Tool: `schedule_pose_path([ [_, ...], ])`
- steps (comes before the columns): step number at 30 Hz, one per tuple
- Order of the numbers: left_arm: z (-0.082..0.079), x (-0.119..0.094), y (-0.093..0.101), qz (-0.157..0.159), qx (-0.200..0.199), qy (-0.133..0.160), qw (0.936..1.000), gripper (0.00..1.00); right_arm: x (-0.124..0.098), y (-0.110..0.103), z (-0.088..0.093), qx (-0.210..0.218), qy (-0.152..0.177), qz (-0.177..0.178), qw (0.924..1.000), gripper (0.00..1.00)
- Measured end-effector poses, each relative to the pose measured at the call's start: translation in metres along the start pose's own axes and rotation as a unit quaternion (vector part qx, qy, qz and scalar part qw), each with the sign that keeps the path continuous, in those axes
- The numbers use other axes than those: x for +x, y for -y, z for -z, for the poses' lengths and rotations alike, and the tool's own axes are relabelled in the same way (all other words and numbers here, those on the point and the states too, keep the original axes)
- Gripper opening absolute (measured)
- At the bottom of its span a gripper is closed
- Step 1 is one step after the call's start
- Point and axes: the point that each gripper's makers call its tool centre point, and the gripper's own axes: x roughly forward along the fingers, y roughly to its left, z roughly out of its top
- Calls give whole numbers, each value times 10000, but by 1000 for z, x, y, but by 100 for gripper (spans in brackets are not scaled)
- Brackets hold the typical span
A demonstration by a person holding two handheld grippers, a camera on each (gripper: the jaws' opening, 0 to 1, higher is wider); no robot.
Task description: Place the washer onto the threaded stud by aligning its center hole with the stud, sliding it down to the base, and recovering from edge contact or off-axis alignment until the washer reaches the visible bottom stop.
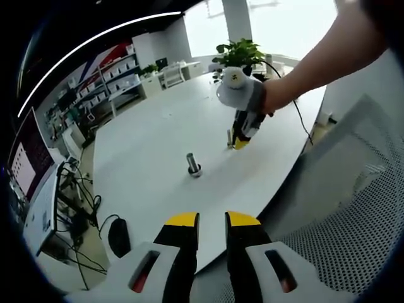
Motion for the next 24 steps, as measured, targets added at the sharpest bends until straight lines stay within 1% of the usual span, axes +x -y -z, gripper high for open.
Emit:
schedule_pose_path([
  [2, 0, 0, 1, 14, 4, -3, 10000, 14, -9, 3, 3, 24, -18, 59, 10000, 14],
  [4, 1, 0, 1, 17, 13, -13, 10000, 14, -12, 12, 5, 74, 29, 119, 9999, 14],
  [6, 0, 0, 1, 11, 12, -12, 10000, 14, -22, 16, 5, 53, 68, 207, 9997, 14],
  [8, -1, -1, 0, -14, -3, 26, 10000, 14, -24, 21, 5, 63, 117, 263, 9996, 14],
  [10, -2, -2, -1, -21, -9, 48, 10000, 14, -30, 24, 0, 25, 186, 329, 9993, 14],
  [14, 0, 0, -1, -10, 7, 26, 10000, 14, -32, 25, -5, -59, 222, 321, 9992, 14],
  [16, 0, 0, -1, -13, 0, 29, 10000, 14, -29, 28, -6, -137, 217, 361, 9990, 14],
  [19, -1, -1, 0, -7, 1, 14, 10000, 14, -34, 24, -12, -192, 258, 385, 9987, 14],
  [22, -1, -1, 0, -11, 1, 17, 10000, 14, -33, 25, -17, -281, 266, 396, 9985, 14],
  [24, 0, 0, -1, -14, 4, 7, 10000, 14, -31, 27, -17, -316, 272, 396, 9983, 14],
])
